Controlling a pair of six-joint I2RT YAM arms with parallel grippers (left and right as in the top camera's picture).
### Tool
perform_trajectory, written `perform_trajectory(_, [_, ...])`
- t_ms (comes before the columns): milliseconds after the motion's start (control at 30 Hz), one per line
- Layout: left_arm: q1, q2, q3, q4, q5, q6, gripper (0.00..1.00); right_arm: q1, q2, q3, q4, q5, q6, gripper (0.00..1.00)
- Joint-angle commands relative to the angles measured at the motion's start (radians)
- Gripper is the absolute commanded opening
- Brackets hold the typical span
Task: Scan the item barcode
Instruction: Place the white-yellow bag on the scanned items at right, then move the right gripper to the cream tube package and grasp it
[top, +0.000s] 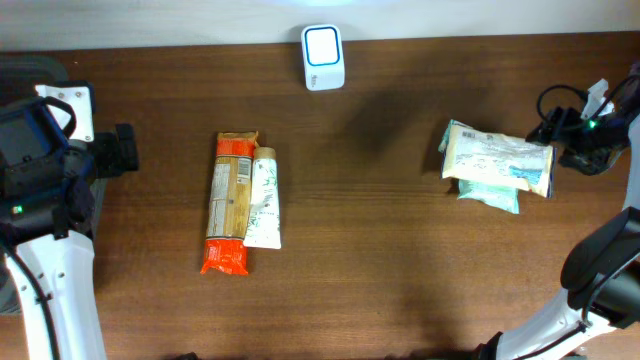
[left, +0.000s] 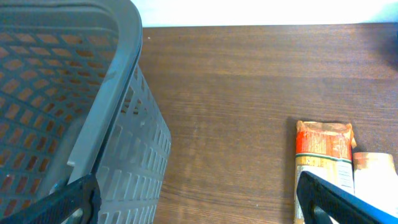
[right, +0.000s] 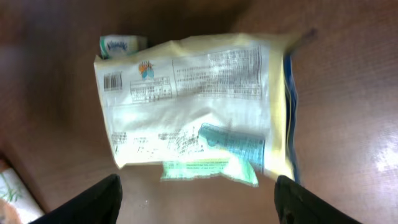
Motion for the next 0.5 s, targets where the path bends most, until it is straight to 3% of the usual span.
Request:
perform_trajectory(0, [0.004, -0.001, 0.01, 0.002, 0.011, 0.016, 0.99, 0.025, -0.022, 0.118, -0.059, 0.051, 0.014, 0.77])
perform_trajectory(67, [0.004, -0.001, 0.01, 0.002, 0.011, 0.016, 0.99, 0.1, -0.023, 0.219, -0.138, 0.046, 0.01, 0.78])
perform_trajectory(167, [0.004, -0.001, 0.01, 0.001, 0.011, 0.016, 0.99, 0.287, -0.017, 0.233, -0.126, -0.05, 0.011, 0.99])
perform_trajectory(300, [0.004, -0.001, 0.01, 0.002, 0.011, 0.016, 0.99, 0.549, 0.036, 0.181, -0.003, -0.135, 0.011, 0.99])
perform_trajectory(333, [0.004, -0.001, 0.01, 0.002, 0.011, 0.016, 0.99, 0.612, 0.067, 0.181, 0.013, -0.149, 0.012, 0.98])
perform_trajectory(467, [0.004, -0.001, 0.01, 0.002, 0.011, 0.016, 0.99, 0.832, 0.203, 0.181, 0.11, -0.175, 0.047, 0.74])
